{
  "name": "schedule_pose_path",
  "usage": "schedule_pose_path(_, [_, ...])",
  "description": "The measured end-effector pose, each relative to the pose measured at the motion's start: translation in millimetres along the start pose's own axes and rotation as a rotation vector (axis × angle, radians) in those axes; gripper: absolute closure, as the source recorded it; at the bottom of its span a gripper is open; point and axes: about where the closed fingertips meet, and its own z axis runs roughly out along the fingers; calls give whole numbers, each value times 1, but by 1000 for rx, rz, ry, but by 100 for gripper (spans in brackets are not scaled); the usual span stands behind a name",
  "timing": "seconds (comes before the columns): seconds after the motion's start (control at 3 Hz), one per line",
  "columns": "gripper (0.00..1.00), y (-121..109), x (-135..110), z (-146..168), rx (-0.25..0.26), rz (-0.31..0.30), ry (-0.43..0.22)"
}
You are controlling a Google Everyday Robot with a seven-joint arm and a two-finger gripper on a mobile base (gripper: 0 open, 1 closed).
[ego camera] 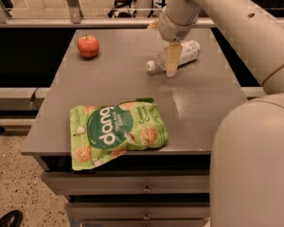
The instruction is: Place blue plastic bottle upright
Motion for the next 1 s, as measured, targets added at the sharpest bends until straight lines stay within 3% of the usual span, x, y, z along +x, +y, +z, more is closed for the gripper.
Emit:
schedule_pose_path(0.33, [1,-10,20,22,-32,16,48])
schedule_pose_path(1.0, [62,-15,31,24,-55,-8,48])
